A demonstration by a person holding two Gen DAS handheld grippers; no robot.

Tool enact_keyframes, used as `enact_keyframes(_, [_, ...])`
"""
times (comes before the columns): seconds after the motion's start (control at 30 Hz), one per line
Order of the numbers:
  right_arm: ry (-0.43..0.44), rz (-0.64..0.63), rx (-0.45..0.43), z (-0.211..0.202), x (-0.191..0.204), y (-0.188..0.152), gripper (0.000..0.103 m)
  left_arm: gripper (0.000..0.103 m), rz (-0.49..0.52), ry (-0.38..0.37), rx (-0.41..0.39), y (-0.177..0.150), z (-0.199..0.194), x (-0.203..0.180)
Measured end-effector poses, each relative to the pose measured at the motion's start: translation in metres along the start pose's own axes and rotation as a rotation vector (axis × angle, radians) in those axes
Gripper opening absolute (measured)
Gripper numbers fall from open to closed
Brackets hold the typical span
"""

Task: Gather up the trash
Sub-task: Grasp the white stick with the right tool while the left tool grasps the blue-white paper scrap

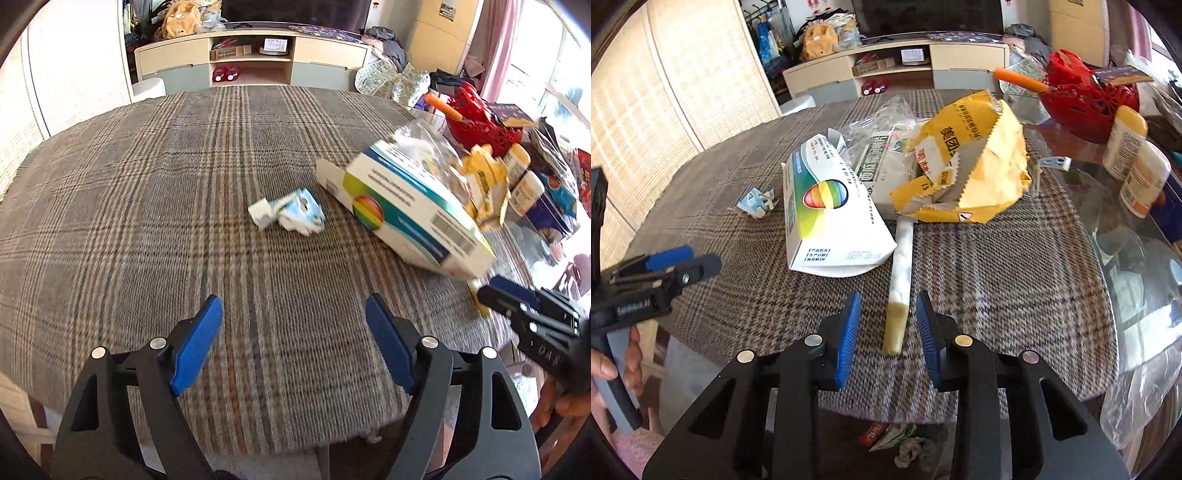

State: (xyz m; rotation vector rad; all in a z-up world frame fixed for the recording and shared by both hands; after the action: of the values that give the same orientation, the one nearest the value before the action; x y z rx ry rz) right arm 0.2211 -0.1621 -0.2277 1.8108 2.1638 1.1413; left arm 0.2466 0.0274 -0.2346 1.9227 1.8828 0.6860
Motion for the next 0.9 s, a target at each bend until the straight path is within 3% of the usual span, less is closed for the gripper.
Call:
enact_keyframes(0.27, [-0.016,0.001,0.031,0.018,-0.004,-0.002,0.026,0.071,0.006,0.024,-0.009,0.032,0.038,-0.003])
enact_keyframes(0.37, [-0.033,-0.004,0.027,0.020,-0.003,-0.002,0.021,0.063,-0.007,0.015,0.007,0.040,0.052,-0.002])
enact_keyframes(0.5, [-0.069,-0.036,0.021,0.023,-0.003,-0.001,0.015,0.053,0.015,0.036,-0.016,0.047,0.059,-0.004])
enact_keyframes(0.57, [-0.076,-0.039,0.018,0.023,-0.003,-0.001,0.014,0.042,0.027,0.039,-0.019,0.049,0.060,-0.003])
enact_keyframes(0.63, [-0.074,-0.026,0.014,0.021,-0.003,-0.004,0.014,0.023,0.023,0.031,-0.014,0.049,0.059,-0.002])
enact_keyframes(0.7, [-0.075,-0.018,0.016,0.016,-0.005,-0.009,0.014,0.019,0.017,0.020,-0.009,0.047,0.056,0.000])
enact_keyframes(0.73, [-0.075,-0.016,0.018,0.012,-0.006,-0.013,0.014,0.009,0.022,0.018,-0.008,0.045,0.054,0.000])
enact_keyframes(0.9, [-0.070,0.003,0.025,-0.007,-0.012,-0.032,0.014,0.005,0.034,-0.009,-0.001,0.027,0.037,-0.004])
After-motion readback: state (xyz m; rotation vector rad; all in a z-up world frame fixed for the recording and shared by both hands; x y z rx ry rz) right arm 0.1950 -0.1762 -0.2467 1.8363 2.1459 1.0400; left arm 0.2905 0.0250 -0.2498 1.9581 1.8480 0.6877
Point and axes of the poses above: each gripper's, at about its wrist camera, not at the fingertips, and z roughly the way its jaws point, x to its left, y to its top, the point moved 7 cm from there along z, roughly the way its jaws point, and after that the axes turned 14 degrees about y, right-handed, at the moved point
